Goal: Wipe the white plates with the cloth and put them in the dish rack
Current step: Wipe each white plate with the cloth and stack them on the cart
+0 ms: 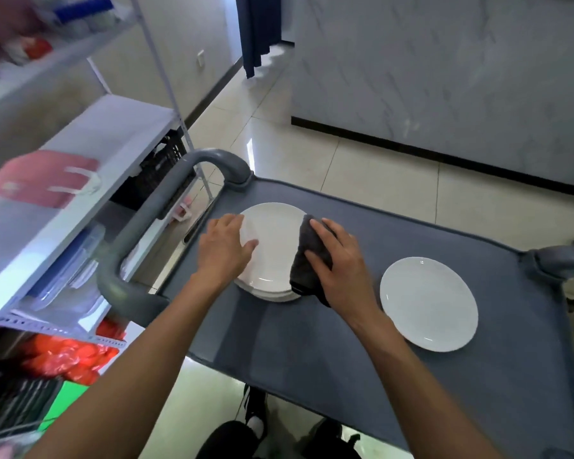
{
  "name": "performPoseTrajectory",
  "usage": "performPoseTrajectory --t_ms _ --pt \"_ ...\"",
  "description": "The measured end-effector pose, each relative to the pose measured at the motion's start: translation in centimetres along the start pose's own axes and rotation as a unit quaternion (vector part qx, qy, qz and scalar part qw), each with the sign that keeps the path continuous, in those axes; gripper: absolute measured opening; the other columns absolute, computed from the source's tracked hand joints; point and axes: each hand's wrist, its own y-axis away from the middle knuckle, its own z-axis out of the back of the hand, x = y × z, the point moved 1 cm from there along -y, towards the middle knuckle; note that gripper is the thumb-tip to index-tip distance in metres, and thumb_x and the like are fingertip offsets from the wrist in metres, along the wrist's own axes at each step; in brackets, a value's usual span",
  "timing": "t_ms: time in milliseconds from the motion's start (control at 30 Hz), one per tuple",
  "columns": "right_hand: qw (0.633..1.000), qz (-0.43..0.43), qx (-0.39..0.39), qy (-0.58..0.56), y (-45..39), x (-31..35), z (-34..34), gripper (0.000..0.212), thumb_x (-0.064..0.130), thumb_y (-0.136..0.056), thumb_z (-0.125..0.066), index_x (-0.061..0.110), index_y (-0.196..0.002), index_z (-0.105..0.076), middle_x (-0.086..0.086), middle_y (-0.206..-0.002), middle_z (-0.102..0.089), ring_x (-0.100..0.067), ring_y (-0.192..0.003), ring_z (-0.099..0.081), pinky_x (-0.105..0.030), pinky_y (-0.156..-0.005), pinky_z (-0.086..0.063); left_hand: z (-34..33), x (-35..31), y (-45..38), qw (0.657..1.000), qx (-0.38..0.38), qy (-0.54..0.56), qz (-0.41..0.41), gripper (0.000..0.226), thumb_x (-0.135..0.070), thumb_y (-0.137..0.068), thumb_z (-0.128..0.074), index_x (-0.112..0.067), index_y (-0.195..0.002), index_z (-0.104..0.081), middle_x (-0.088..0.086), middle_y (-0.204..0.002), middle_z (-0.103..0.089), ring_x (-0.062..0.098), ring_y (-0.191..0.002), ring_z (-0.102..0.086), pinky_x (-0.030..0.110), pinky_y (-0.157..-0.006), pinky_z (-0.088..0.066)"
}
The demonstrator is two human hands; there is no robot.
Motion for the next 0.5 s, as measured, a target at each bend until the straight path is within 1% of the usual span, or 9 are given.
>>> performPoseTrajectory --t_ms 67,167,267,400,500 --pt "1.0 -0.007 0.008 -0.007 -0.4 0.5 -0.9 0.054 0.02 -0.097 -0.065 0.026 -0.148 -0.048 0.003 -0.149 -0.047 -0.02 -0.133 -0.043 -0.023 -0.109 -0.03 0.0 0.8 -0.9 1.0 0.012 0.01 0.011 0.065 -0.045 -0.091 -0.066 -0.015 -0.145 -0.047 0.005 -0.147 -0.049 0.031 -0.133 -0.04 0.047 -0.105 -0.039" --pt "1.0 -0.021 0.016 -0.011 -1.2 0.8 -2.0 0.054 0.021 -0.097 -0.064 0.028 -0.148 -0.048 0.005 -0.15 -0.046 -0.019 -0.133 -0.043 -0.022 -0.108 -0.031 0.0 1.7 -2.1 0.999 0.034 0.015 0.02 0.059 -0.044 -0.094 -0.063 -0.016 -0.144 -0.047 0.007 -0.144 -0.05 0.031 -0.132 -0.042 0.047 -0.103 -0.04" --pt "0.999 -0.028 0.013 -0.012 -1.9 1.1 -2.8 0.054 0.02 -0.096 -0.065 0.026 -0.147 -0.049 0.004 -0.149 -0.048 -0.021 -0.132 -0.044 -0.023 -0.11 -0.032 -0.3 2.0 -3.0 0.999 0.037 0.034 0.018 0.058 -0.041 -0.093 -0.066 -0.016 -0.142 -0.05 0.009 -0.14 -0.053 0.031 -0.13 -0.044 0.046 -0.102 -0.041" --pt "0.999 -0.031 0.006 -0.009 -2.4 1.2 -3.4 0.054 0.019 -0.096 -0.066 0.025 -0.147 -0.05 0.004 -0.149 -0.047 -0.021 -0.132 -0.044 -0.016 -0.11 -0.026 -0.9 2.0 -3.3 0.998 0.035 0.056 0.014 0.058 -0.037 -0.089 -0.071 -0.014 -0.139 -0.053 0.009 -0.134 -0.055 0.031 -0.124 -0.048 0.045 -0.099 -0.043" --pt "0.999 -0.033 0.0 -0.003 -2.7 1.1 -3.8 0.054 0.017 -0.096 -0.066 0.024 -0.147 -0.05 0.004 -0.149 -0.047 -0.021 -0.131 -0.044 -0.019 -0.109 -0.028 -0.9 2.2 -3.5 0.998 0.024 0.063 0.013 0.054 -0.036 -0.087 -0.074 -0.014 -0.134 -0.058 0.008 -0.127 -0.058 0.029 -0.119 -0.05 0.043 -0.094 -0.044"
